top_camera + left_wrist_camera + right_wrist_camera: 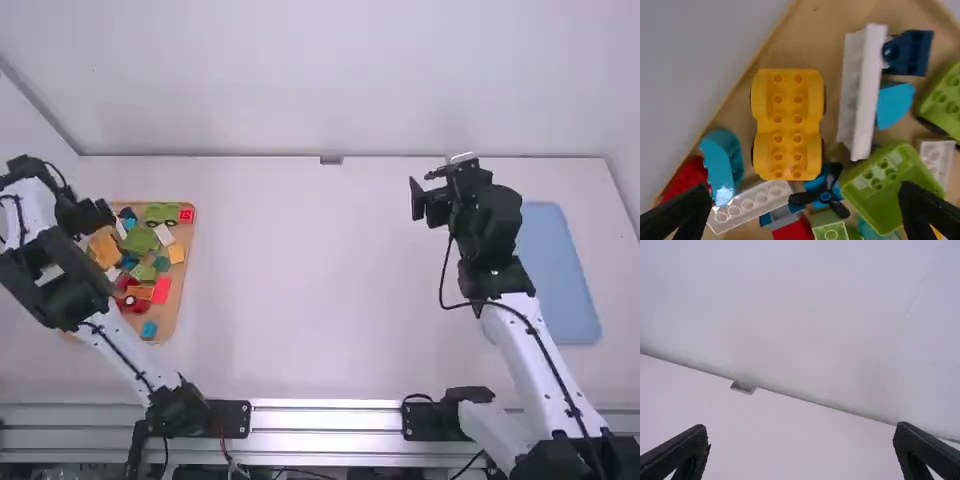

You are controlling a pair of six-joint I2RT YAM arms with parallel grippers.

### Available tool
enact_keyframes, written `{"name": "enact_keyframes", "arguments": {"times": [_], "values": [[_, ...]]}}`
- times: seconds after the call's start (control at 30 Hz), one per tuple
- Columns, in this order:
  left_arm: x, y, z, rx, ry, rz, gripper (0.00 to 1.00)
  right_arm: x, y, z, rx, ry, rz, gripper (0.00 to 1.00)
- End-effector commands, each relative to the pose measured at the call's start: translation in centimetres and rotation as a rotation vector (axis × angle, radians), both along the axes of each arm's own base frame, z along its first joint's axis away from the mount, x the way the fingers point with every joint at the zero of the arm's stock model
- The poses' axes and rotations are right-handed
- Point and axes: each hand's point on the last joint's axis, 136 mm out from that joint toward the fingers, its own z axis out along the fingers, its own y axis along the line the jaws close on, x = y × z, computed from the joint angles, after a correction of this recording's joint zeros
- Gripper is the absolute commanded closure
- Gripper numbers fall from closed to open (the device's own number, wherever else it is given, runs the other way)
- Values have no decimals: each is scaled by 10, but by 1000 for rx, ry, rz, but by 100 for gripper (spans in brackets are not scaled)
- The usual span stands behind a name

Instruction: Assemble lego blocks to make yellow taxi

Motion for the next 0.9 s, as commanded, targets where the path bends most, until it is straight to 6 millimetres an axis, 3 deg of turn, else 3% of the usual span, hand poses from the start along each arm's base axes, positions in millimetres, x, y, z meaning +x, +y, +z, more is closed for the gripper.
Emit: {"name": "enact_keyframes", "arguments": {"times": [0.0,0.23,0.77,0.87], "values": [[-2,3,-10,-32,1,8,0,3,2,20,11,-41,5,1],[-1,-1,-33,-58,36,-29,10,3,2,19,11,-38,5,1],[-10,-2,-83,-32,54,-56,16,3,3,19,11,-38,5,1],[-9,-3,-89,-28,48,-54,27,3,2,19,11,-38,5,2]]}}
